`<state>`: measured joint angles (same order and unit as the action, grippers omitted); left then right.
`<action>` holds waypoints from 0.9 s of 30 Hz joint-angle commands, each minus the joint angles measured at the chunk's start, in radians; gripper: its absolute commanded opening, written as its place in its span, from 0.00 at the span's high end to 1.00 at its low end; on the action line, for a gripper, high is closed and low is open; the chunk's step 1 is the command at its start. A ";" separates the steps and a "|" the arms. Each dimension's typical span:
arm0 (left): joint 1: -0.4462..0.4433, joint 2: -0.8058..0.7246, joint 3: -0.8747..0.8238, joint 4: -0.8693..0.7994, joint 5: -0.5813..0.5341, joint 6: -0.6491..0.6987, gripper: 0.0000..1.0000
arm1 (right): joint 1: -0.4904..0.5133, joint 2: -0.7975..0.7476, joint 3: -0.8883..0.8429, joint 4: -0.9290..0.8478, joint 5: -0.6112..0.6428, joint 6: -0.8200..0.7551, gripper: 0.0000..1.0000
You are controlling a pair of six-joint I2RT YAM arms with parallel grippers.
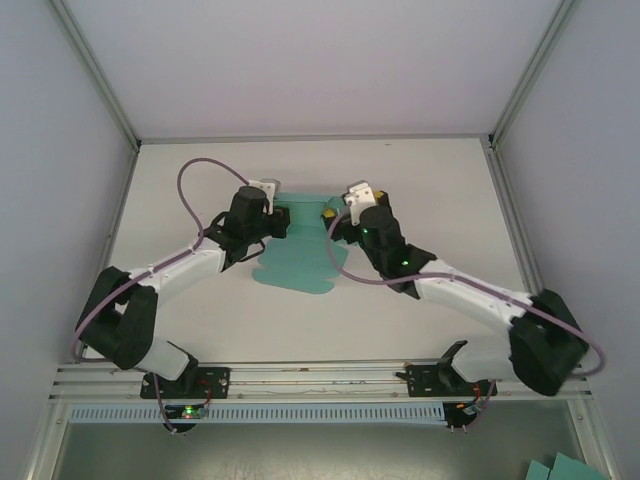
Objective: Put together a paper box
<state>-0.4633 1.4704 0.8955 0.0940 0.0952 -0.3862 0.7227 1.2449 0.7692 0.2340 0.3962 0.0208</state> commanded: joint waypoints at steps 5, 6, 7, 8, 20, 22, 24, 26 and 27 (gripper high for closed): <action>-0.010 -0.056 -0.010 -0.017 -0.038 -0.007 1.00 | -0.022 -0.345 -0.142 -0.327 -0.064 0.188 0.01; -0.010 -0.062 -0.013 -0.013 -0.032 -0.004 1.00 | -0.037 -0.375 -0.156 -0.356 -0.070 0.216 0.02; -0.010 -0.067 -0.016 -0.011 -0.017 0.006 1.00 | -0.051 -0.398 -0.167 -0.382 -0.074 0.239 0.02; -0.010 -0.072 -0.019 -0.007 -0.006 0.008 1.00 | -0.067 -0.416 -0.177 -0.404 -0.082 0.250 0.02; -0.010 -0.084 -0.019 -0.022 0.026 -0.006 1.00 | -0.154 -0.262 -0.145 -0.288 -0.217 0.211 0.02; -0.010 -0.076 -0.014 -0.025 0.029 -0.014 1.00 | -0.154 -0.226 -0.127 -0.257 -0.242 0.220 0.02; -0.010 -0.064 -0.006 -0.029 0.038 -0.012 1.00 | -0.152 -0.204 -0.118 -0.224 -0.257 0.232 0.02; -0.011 -0.052 -0.006 -0.023 0.051 -0.003 1.00 | -0.153 -0.193 -0.113 -0.183 -0.276 0.249 0.02; -0.010 -0.047 -0.006 -0.021 0.051 0.001 1.00 | -0.152 -0.191 -0.110 -0.170 -0.293 0.248 0.02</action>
<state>-0.4618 1.4147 0.8783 0.0669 0.0940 -0.3893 0.5709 1.0454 0.6155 -0.0422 0.1719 0.2424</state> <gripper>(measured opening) 0.091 0.978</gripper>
